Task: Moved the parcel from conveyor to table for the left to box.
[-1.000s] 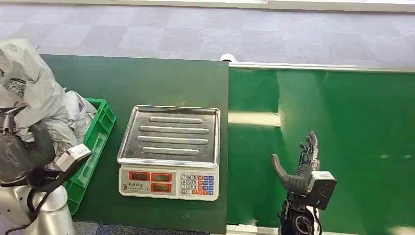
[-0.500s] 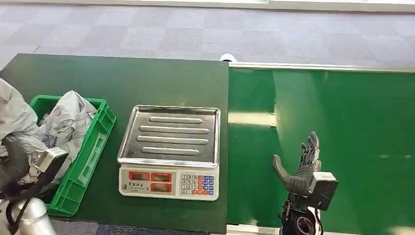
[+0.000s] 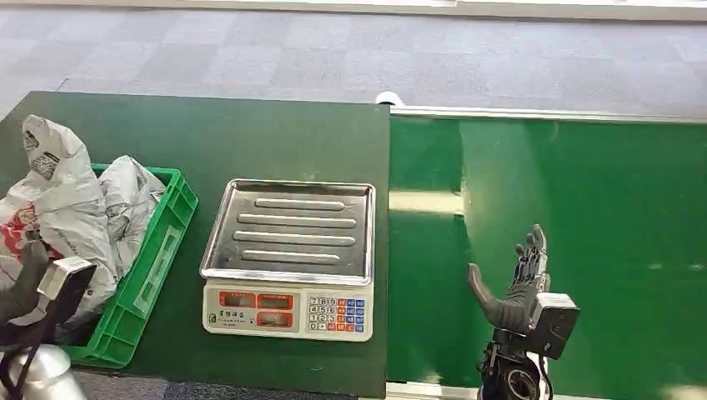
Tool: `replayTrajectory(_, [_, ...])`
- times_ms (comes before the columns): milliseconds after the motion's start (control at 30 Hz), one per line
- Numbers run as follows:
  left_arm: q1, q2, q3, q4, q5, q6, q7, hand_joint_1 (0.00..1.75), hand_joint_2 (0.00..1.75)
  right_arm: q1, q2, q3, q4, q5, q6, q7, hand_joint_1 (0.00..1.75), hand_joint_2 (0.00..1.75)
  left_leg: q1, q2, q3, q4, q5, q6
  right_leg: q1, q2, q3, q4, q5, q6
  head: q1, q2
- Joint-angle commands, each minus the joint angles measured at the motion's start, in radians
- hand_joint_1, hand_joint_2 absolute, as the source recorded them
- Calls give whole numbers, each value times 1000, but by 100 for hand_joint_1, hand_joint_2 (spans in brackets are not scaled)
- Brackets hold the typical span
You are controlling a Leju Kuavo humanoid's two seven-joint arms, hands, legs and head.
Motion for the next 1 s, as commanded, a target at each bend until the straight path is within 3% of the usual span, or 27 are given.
replayTrajectory(33, [-24,-10,-14,32,128,1,1,0,0,-27,-14,-7,25,-4,-1,4,0,175,0,-2,1,-1,0,1,0,-2,1,-1,0,-2,0,0])
replayTrajectory(133, [-12,-13,-82,16,297,1,1,0,0,-40,-15,-6,39,-4,2,4,0,175,0,-2,0,0,0,2,0,-2,1,-1,0,-1,0,0])
replayTrajectory(400, [-12,-13,-82,16,297,1,1,0,0,-40,-15,-6,39,-4,2,4,0,175,0,-1,1,-1,0,2,1,-2,2,-1,0,-3,0,0])
replayTrajectory(500, [2,-6,-171,-78,412,1,1,0,0,-53,-18,-5,59,-4,3,3,0,175,1,-1,1,0,0,2,1,-2,2,-1,0,-2,0,0])
replayTrajectory(633, [91,66,-513,-19,506,1,1,0,0,-61,-22,-16,64,-14,3,-9,0,175,0,-3,0,0,1,2,1,-4,2,-1,0,-2,0,0])
replayTrajectory(733, [148,230,-879,76,686,1,1,0,0,-77,-30,-16,74,-4,27,-24,0,175,0,-7,0,-1,2,1,0,-7,2,-1,0,-1,0,0])
replayTrajectory(767, [153,287,-993,69,749,1,1,0,175,-85,-32,-11,80,3,41,-28,0,175,0,-9,0,-2,3,2,0,-10,3,-2,0,-2,0,0])
replayTrajectory(833, [129,409,-1208,70,895,-9,1,0,175,-98,-35,-3,92,17,64,-38,0,175,0,-7,1,-2,2,2,1,-8,3,-2,0,-2,0,0])
replayTrajectory(867, [120,431,-1259,68,941,-91,1,0,175,-107,-36,5,99,13,104,-42,0,175,0,-8,-1,-1,2,1,1,-8,2,-1,0,-2,0,0])
replayTrajectory(1000, [119,420,-1281,66,956,-175,1,0,175,-115,-36,15,106,3,161,-54,0,175,0,-4,2,-2,2,2,1,-5,3,-2,0,-3,0,0])
